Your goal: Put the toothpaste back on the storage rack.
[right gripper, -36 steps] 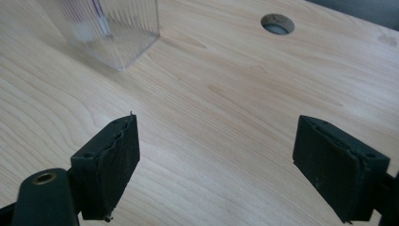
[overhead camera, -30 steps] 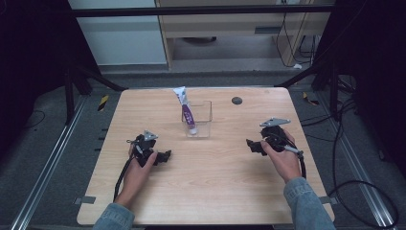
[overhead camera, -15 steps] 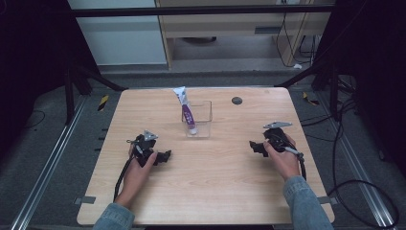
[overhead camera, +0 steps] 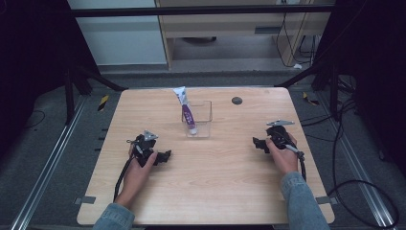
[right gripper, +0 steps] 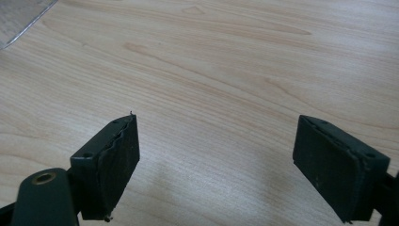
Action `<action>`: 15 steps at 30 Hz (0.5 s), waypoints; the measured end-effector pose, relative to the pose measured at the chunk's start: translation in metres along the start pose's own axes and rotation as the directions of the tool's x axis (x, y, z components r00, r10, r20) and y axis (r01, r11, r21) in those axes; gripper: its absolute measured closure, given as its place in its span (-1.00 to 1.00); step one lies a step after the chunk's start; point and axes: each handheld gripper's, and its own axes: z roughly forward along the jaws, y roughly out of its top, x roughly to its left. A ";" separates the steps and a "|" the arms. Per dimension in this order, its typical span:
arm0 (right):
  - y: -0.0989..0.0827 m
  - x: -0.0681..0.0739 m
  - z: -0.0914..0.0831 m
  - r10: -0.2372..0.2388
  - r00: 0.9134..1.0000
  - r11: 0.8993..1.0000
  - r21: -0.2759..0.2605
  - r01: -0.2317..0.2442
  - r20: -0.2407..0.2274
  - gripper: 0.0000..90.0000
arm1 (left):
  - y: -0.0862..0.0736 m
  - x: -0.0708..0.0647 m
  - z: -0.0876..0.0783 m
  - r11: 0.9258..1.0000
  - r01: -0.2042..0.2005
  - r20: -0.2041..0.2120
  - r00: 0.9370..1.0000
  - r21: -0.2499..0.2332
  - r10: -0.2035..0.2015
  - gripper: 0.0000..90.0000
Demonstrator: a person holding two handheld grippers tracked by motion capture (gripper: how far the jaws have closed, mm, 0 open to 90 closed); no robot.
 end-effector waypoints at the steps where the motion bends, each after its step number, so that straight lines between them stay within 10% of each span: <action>1: -0.001 -0.001 0.001 0.007 1.000 1.000 0.005 -0.007 -0.001 -0.66 | 0.000 0.000 0.000 1.000 0.000 0.000 1.000 0.000 0.000 -1.00; 15: -0.010 0.005 0.022 -0.028 0.999 1.000 0.001 0.028 0.039 -0.84 | 0.000 0.000 0.000 1.000 0.000 0.000 1.000 0.000 0.000 -1.00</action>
